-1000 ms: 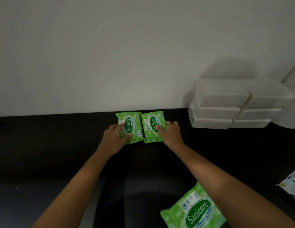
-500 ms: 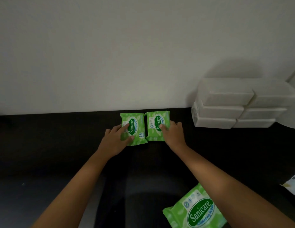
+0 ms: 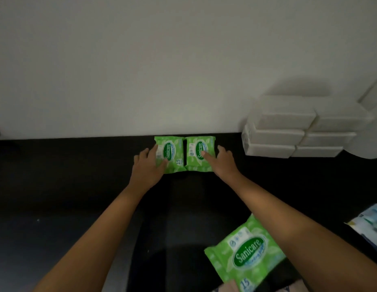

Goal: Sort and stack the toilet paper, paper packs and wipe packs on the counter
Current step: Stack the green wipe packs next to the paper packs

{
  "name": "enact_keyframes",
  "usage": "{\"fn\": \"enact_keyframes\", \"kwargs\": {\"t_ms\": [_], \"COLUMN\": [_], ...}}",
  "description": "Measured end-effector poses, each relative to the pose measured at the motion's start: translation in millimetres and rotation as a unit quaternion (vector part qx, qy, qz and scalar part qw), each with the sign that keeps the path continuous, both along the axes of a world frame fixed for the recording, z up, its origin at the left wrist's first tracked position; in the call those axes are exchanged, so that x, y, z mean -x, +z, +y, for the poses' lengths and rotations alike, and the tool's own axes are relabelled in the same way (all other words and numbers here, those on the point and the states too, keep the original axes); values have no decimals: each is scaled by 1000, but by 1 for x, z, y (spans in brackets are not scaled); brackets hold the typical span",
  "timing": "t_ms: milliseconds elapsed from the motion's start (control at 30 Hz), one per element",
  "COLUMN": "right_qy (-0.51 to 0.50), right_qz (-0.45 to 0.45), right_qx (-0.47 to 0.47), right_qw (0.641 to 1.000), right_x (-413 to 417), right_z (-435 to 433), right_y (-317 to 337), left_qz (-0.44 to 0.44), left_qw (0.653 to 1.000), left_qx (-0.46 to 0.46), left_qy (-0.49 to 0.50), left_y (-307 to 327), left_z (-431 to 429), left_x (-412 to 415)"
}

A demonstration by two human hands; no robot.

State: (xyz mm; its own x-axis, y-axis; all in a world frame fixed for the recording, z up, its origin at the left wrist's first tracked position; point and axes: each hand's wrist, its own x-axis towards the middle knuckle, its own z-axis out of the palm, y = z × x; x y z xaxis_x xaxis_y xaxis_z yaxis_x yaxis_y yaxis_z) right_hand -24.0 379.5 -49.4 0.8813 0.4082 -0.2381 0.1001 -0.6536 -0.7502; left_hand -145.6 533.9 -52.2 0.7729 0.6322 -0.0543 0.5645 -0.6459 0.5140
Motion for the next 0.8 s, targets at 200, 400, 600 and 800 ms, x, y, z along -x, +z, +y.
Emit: {"fn": "enact_keyframes", "kwargs": {"t_ms": [200, 400, 600, 800], "right_qy": [71, 127, 133, 129], "right_qz": [-36, -6, 48, 130], "right_qx": [81, 182, 247, 274], "right_qw": [993, 975, 959, 944], "right_x": [21, 44, 63, 76], "right_z": [-48, -120, -171, -192], "right_y": [26, 38, 28, 25], "left_qz": [-49, 81, 251, 282], "left_qw": [997, 968, 933, 934], "left_qx": [58, 191, 107, 25], "left_qy": [-14, -139, -234, -217], "left_y": [22, 32, 30, 27], "left_z": [-51, -125, -176, -194], "left_x": [21, 46, 59, 61]}}
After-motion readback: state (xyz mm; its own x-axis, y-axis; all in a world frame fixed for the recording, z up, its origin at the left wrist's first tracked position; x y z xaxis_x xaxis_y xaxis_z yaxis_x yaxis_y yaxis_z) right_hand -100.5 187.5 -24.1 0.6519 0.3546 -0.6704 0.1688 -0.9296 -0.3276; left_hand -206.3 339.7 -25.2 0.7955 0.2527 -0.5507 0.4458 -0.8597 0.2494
